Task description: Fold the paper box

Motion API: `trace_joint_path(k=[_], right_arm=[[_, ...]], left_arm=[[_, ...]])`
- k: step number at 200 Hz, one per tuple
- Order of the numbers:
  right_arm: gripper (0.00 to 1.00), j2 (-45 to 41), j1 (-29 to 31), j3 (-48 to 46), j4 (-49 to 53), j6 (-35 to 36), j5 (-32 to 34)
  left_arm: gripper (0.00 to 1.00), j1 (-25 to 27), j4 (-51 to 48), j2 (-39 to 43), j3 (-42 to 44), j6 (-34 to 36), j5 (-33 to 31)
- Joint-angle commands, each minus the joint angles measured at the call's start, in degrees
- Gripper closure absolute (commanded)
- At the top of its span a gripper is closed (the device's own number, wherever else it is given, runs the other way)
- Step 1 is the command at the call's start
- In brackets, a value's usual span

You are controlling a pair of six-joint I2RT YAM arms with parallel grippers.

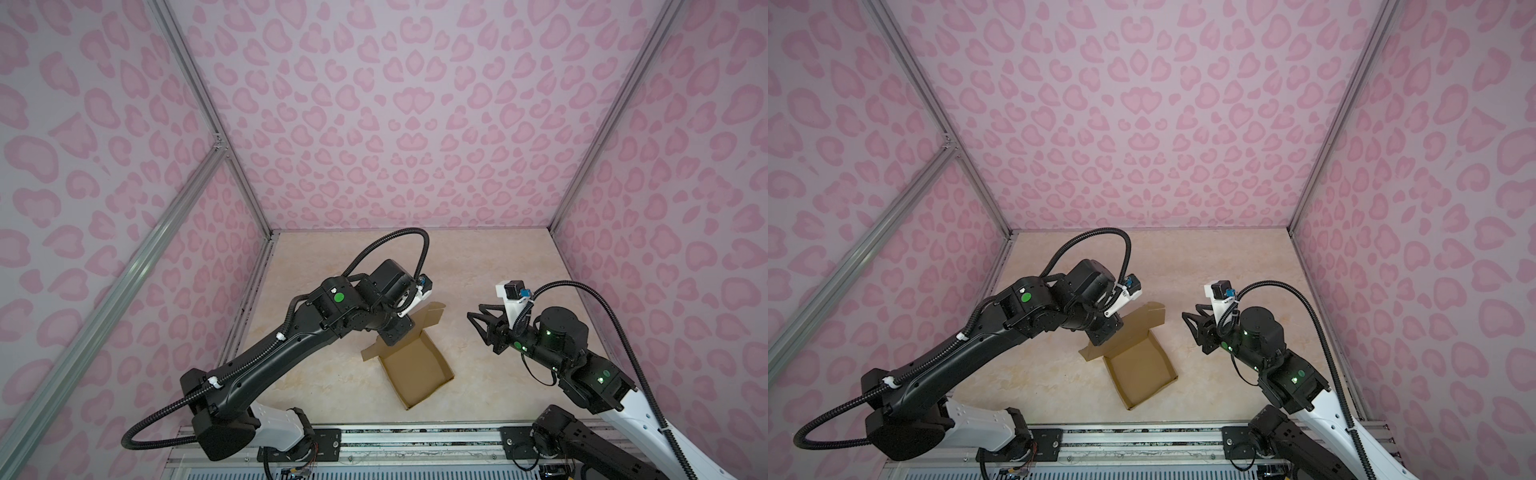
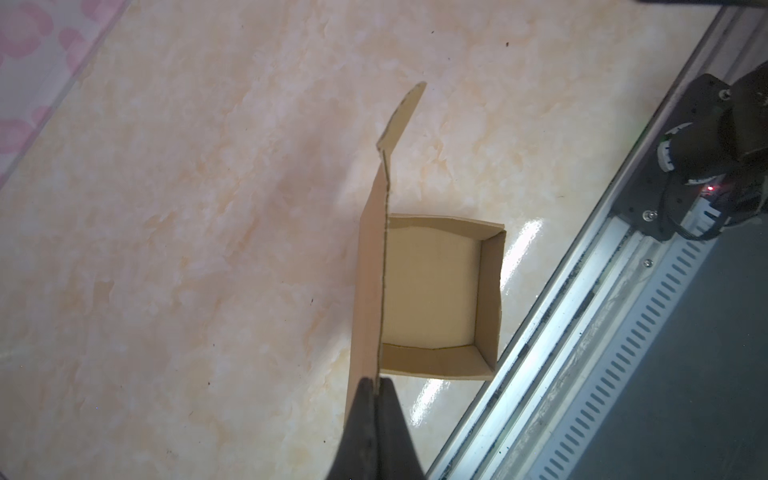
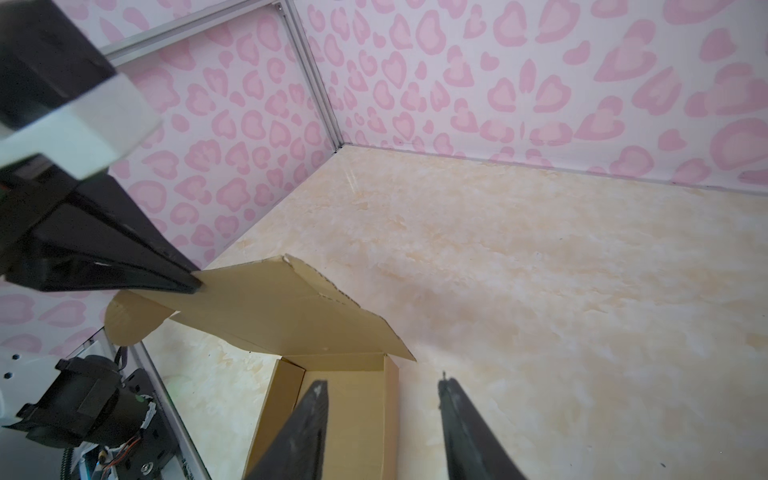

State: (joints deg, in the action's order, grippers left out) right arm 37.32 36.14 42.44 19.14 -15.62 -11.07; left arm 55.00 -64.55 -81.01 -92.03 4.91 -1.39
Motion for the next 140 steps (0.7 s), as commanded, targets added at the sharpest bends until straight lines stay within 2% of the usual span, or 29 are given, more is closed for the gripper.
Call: trace_joint_path(k=[1, 54, 81, 110, 140], right_arm=[[0.54, -0.2, -0.7, 0.4, 1.6, -1.1, 2.5], [0.54, -2.2, -2.2, -0.4, 3.4, -2.0, 3.0], [0.54, -2.4, -2.8, -2.2, 3.5, -3.0, 1.9], [0.54, -4.3, -3.7, -5.6, 2.2, -4.1, 0.6], [0.53, -4.5, -5.1, -8.8, 0.2, -4.4, -2.0]], left_arm=[[0.96, 2.0, 0.2, -2.5, -1.6, 9.5, 1.6], [0.96, 2.3, 6.7, -6.3, -3.1, 23.8, -3.7], [0.96, 0.6, 7.7, -10.0, -6.1, 30.9, -2.0], [0.96, -1.7, 12.4, -11.2, -3.5, 38.7, -3.7], [0.96, -4.0, 16.3, -11.4, -2.1, 43.5, -1.0]])
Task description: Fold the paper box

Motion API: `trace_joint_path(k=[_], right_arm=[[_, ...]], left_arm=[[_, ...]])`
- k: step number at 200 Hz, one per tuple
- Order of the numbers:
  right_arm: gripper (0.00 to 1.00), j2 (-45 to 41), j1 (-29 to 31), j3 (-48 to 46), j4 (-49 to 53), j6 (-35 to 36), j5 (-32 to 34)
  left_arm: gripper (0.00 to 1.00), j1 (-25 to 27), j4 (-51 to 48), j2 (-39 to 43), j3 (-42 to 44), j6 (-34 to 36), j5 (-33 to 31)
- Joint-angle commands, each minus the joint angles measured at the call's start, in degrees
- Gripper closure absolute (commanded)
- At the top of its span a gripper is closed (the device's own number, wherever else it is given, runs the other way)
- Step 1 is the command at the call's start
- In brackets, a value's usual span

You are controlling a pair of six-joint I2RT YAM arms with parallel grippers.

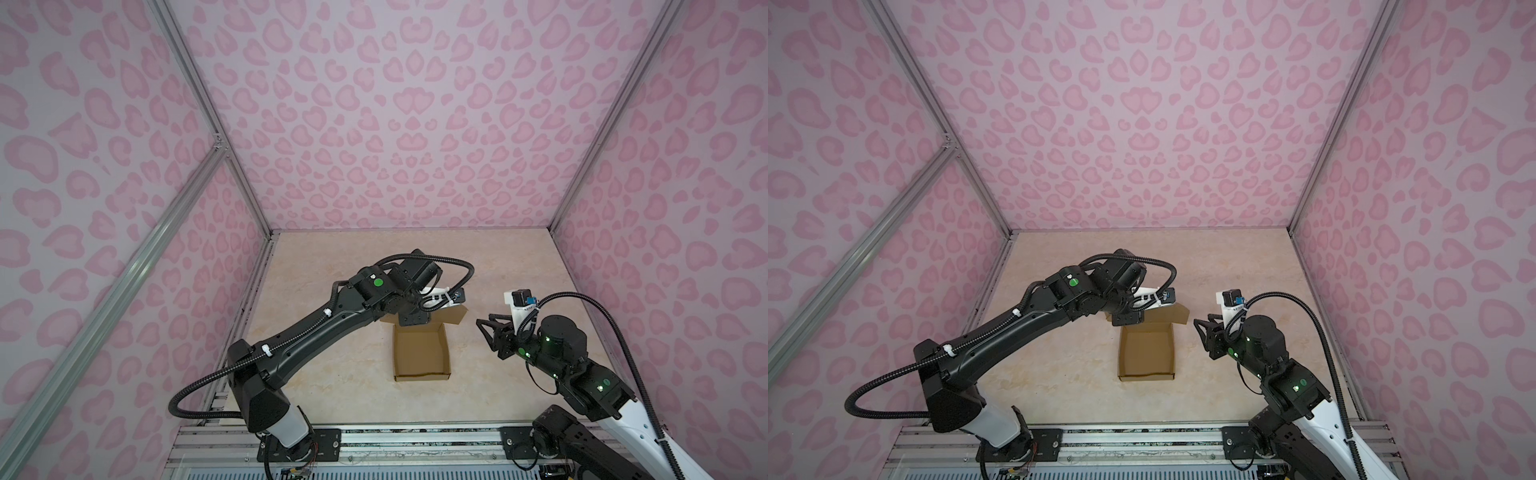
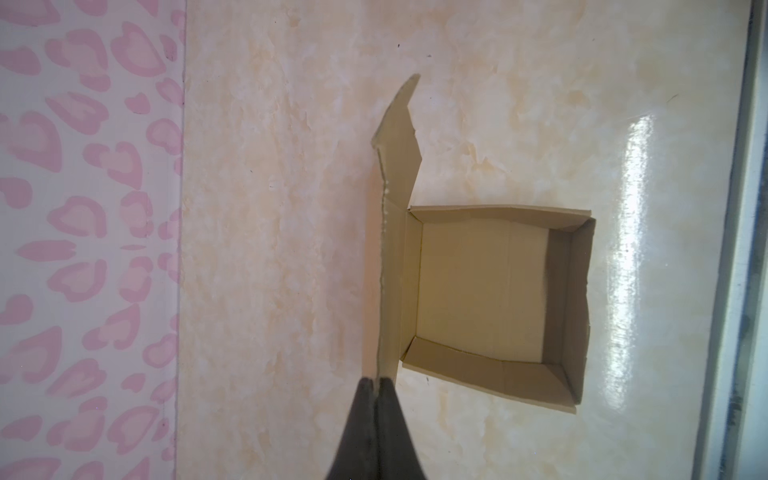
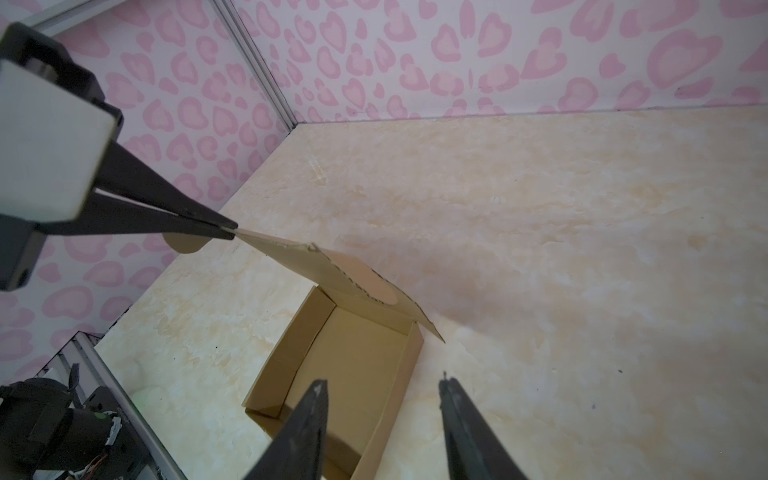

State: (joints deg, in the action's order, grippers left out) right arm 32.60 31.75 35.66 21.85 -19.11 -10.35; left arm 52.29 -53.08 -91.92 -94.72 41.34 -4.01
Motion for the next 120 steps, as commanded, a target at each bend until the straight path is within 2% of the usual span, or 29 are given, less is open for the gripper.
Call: trace_joint_path(k=[1, 23, 77, 94, 120], right_arm=[[0.53, 0.3, -0.8, -2.0, -2.7, -0.9, -2.9], [0.53, 2.0, -1.8, -3.9, -4.7, -1.6, -5.3], [0.53, 5.7, -2.7, -6.2, -10.2, -1.9, -5.1], [0.53, 8.0, -2.7, -6.6, -12.2, -1.7, -4.3], [0.53, 10.3, -2.9, -7.1, -15.4, -1.5, -2.1]], left_arm=[[0.96, -1.4, 4.8, -0.5, 0.7, 7.2, 1.7], [0.96, -2.6, 6.7, -0.9, 1.5, 9.0, 2.9], [0.96, -2.6, 10.9, 0.5, 4.7, 11.9, 1.2], [0.83, -2.6, 12.2, 1.4, 5.7, 12.5, -0.2], [0.68, -2.6, 14.6, 3.3, 6.9, 12.9, -2.5]])
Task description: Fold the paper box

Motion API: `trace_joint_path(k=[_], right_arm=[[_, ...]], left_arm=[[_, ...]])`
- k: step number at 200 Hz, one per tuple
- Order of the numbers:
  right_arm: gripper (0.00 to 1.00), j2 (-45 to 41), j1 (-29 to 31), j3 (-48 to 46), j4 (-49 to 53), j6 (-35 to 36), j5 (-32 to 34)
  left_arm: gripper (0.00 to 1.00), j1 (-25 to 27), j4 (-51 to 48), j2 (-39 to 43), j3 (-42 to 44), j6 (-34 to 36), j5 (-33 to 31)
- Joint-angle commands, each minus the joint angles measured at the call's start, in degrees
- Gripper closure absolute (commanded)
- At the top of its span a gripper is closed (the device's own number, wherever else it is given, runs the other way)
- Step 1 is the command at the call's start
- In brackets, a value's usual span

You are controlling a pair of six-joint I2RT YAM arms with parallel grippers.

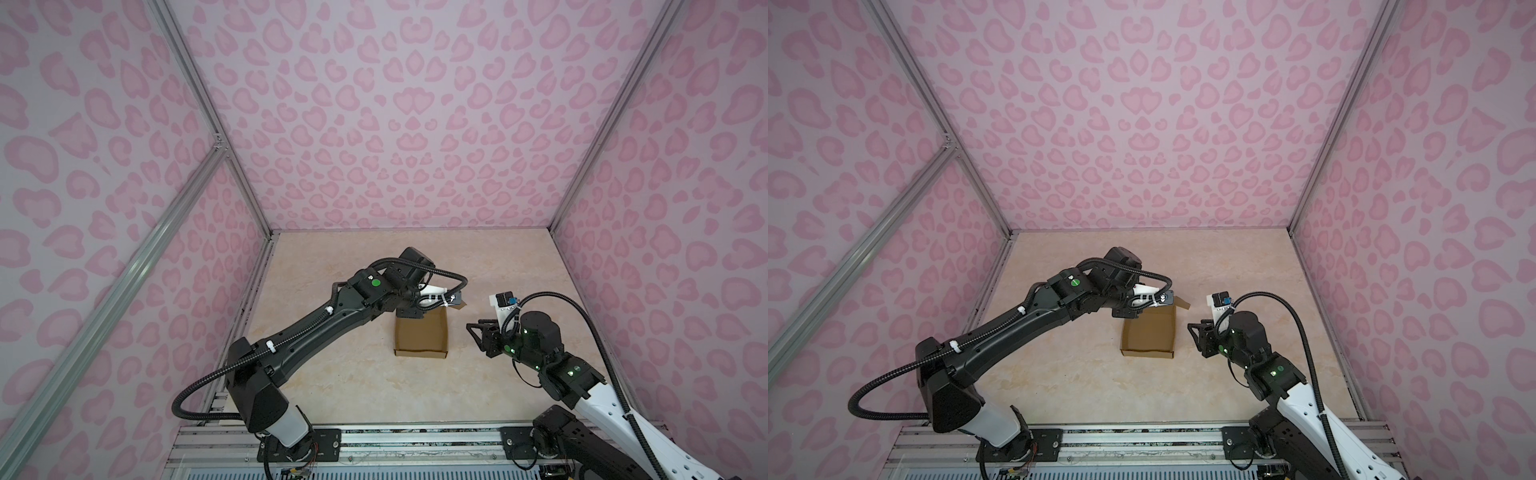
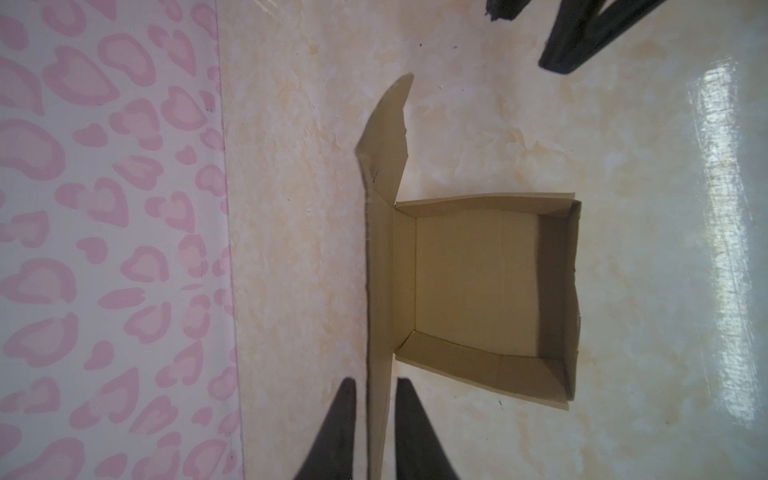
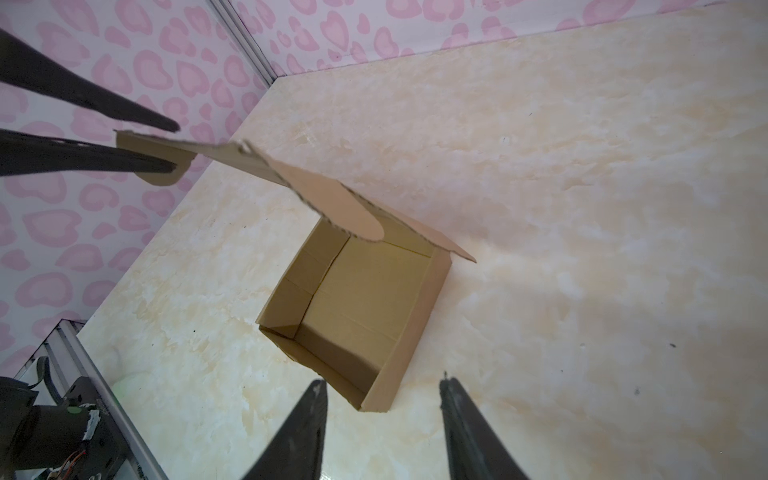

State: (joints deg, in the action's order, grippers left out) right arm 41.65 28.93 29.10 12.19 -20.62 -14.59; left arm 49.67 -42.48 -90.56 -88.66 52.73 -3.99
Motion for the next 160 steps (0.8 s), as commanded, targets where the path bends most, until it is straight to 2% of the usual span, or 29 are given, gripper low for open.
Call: trace_joint_path(k=[1, 23, 42, 62, 82, 110, 129, 160], right_arm=[[0.53, 1.4, 0.0, -0.6, -6.0, 0.2, 2.3], [0.53, 2.8, 0.0, -0.9, -8.9, 0.6, 3.7], [0.53, 5.0, -0.1, -1.4, -12.8, 1.1, 3.9], [0.52, 7.2, -0.6, -1.8, -16.4, 1.4, 5.2], [0.52, 8.6, -2.7, -2.8, -20.2, 0.4, 5.1], [0.52, 12.2, -9.4, -3.4, -25.9, -3.2, -0.5], [0.52, 14.8, -12.0, -3.1, -29.6, -4.3, -5.5], [0.52, 16.9, -12.6, -3.9, -34.8, -4.2, -8.6]], left_arm=[[0.68, 0.0, 4.1, 2.0, 0.9, 1.6, -2.6], [0.58, 0.1, 6.5, 4.1, 1.8, 2.1, -4.4], [0.56, 0.0, 10.0, 6.2, 1.9, 0.7, -6.6], [0.56, -0.7, 15.5, 10.3, 3.8, -5.0, -8.2], [0.53, -2.3, 22.4, 17.4, 10.9, -11.8, -7.8], [0.44, -7.5, 26.1, 26.6, 21.5, -24.8, -3.3], [0.4, -11.4, 26.0, 31.2, 27.6, -30.9, -0.3], [0.38, -17.9, 27.2, 36.9, 36.7, -34.8, 7.3]])
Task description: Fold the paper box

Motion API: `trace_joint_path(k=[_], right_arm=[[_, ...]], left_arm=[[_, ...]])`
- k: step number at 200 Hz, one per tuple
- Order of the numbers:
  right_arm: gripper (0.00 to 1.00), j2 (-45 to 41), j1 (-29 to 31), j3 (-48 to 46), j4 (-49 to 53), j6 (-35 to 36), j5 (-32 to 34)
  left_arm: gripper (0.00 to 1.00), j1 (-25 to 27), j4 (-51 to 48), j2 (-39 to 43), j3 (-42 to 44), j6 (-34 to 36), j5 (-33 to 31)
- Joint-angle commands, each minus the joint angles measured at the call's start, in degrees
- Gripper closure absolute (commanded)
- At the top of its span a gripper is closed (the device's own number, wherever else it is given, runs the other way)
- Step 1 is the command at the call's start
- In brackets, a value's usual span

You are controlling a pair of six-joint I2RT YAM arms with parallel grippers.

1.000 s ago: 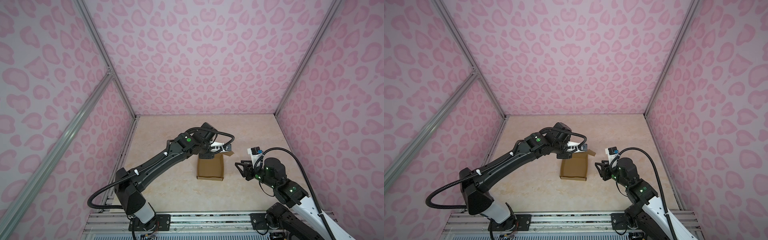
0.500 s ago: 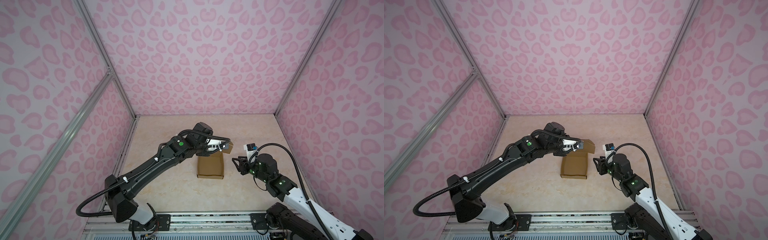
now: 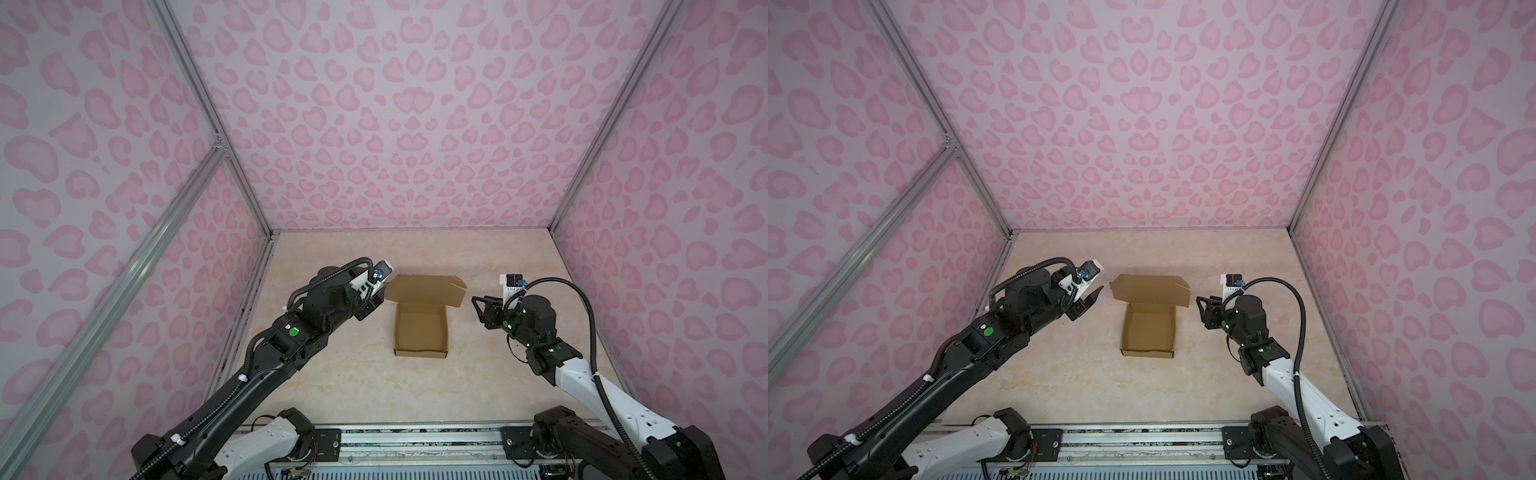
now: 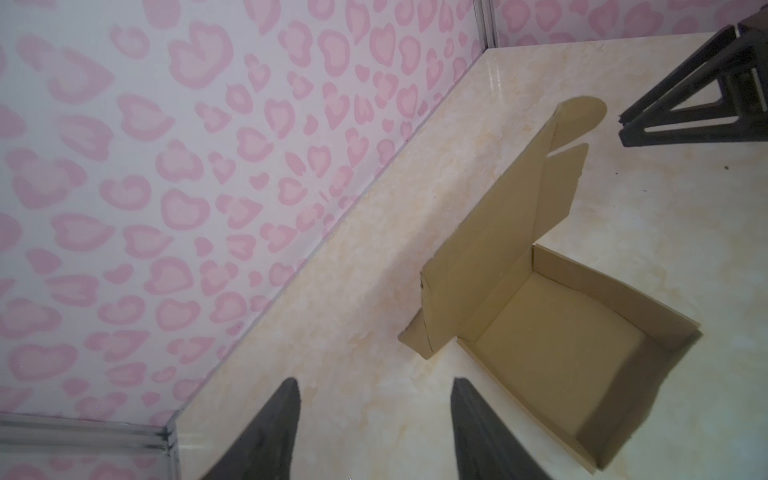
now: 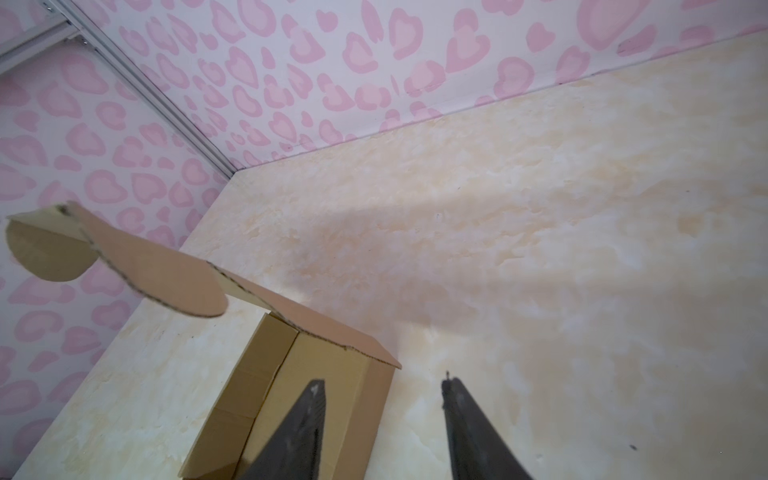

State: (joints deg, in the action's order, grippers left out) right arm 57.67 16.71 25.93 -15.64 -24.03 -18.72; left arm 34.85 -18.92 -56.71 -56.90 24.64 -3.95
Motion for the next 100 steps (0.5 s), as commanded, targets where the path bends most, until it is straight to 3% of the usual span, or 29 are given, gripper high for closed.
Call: trace_joint_path(k=[1, 43, 100], right_arm=[[0.52, 0.9, -0.4, -0.8, -7.0, -0.8, -4.6], [0.52, 4.5, -0.4, -1.2, -11.6, -0.4, -7.5], [0.52, 6.4, -0.4, -3.3, -17.2, -0.3, -9.6]], left_arm=[[0.38, -3.3, 3.8, 3.2, 5.3, -6.7, 7.3], [0.36, -6.6, 10.1, 3.8, 16.1, -1.2, 10.3], [0.32, -9.2, 15.0, -7.4, 13.1, -2.4, 15.4]])
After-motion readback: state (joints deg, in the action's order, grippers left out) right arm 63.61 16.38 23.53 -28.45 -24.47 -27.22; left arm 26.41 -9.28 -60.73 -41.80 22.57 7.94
